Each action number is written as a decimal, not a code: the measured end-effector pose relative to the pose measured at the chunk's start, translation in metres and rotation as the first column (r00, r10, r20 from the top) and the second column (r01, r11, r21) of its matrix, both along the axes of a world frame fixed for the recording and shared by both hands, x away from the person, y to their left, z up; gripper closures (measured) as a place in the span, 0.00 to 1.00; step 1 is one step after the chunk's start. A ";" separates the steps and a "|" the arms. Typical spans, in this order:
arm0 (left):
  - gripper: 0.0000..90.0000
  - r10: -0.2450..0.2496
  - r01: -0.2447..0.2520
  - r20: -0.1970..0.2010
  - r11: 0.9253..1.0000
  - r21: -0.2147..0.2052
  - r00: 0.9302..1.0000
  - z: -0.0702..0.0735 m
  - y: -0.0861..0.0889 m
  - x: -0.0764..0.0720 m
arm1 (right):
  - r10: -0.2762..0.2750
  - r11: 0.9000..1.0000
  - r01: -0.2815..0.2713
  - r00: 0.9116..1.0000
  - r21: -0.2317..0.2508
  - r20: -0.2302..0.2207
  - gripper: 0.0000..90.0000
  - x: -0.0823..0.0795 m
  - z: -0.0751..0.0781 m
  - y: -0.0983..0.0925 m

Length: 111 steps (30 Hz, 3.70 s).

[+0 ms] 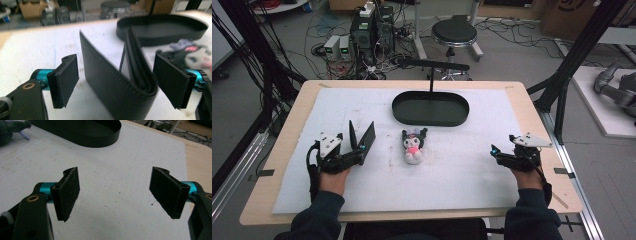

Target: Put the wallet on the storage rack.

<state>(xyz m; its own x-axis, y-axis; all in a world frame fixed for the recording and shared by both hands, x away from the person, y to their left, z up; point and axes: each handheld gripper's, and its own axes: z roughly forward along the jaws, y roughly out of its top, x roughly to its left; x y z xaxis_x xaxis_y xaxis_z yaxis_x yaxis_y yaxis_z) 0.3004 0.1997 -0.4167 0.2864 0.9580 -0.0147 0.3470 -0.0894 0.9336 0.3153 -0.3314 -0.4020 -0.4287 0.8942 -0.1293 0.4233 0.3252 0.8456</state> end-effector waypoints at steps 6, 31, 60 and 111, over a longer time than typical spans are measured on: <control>0.58 -0.054 0.056 -0.045 0.997 0.044 0.998 -0.005 -0.002 0.009 | -0.002 1.000 0.002 1.000 0.001 -0.001 0.28 0.000 0.000 -0.001; 0.84 -0.334 0.339 0.061 0.934 -0.113 0.941 0.053 -0.028 0.088 | -0.011 1.000 0.011 1.000 0.013 0.002 0.28 0.000 0.000 -0.004; 0.84 -0.476 0.472 -0.014 0.874 -0.114 0.879 0.048 -0.129 0.189 | -0.019 0.999 0.019 1.000 0.026 0.005 0.28 0.001 -0.002 -0.013; 0.27 -0.373 0.374 0.046 0.904 -0.209 0.927 0.049 -0.080 0.140 | -0.029 0.999 0.030 1.000 0.026 -0.005 0.28 -0.005 -0.004 -0.016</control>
<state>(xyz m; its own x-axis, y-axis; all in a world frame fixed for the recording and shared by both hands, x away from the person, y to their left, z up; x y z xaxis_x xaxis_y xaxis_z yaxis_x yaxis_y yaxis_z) 0.4409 0.1196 -0.3679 0.6229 0.7560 -0.2010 0.3219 -0.0135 0.9467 0.3105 -0.3471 -0.4057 -0.4027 0.9094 -0.1040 0.4367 0.2908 0.8513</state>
